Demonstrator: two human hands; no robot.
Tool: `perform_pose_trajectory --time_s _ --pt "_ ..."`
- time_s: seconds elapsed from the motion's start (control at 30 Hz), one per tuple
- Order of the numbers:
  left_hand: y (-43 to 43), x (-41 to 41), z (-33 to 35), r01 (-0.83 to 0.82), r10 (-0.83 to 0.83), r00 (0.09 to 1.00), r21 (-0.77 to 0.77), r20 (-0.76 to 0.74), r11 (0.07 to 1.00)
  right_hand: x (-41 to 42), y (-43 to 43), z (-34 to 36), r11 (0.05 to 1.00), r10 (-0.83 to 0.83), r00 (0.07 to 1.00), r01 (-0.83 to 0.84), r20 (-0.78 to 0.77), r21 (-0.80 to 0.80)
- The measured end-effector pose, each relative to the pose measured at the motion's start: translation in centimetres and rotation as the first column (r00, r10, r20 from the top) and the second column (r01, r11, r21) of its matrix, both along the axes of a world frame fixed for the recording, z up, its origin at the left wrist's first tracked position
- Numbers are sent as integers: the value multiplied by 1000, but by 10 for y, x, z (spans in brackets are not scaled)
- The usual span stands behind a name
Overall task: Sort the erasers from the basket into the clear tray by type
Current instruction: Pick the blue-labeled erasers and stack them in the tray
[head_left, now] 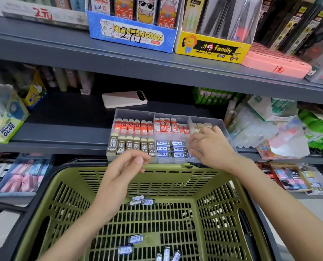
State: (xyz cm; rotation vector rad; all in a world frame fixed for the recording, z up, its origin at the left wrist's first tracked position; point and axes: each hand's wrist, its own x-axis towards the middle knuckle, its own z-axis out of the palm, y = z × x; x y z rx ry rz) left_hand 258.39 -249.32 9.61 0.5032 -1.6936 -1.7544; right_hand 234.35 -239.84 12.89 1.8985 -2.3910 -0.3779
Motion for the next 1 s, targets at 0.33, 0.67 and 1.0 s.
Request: perform_pose_trajectory --time_s 0.33,0.67,1.0 --pt "-9 27 -15 89 144 925 -570 351 817 108 61 -58 872 241 855 17 459 -490" --pt "7 68 -68 636 3 582 -458 813 621 128 107 -184 824 -201 834 -140 513 549" --pt "42 54 -183 856 9 286 -260 958 447 121 116 -200 891 -246 737 -84 630 446"
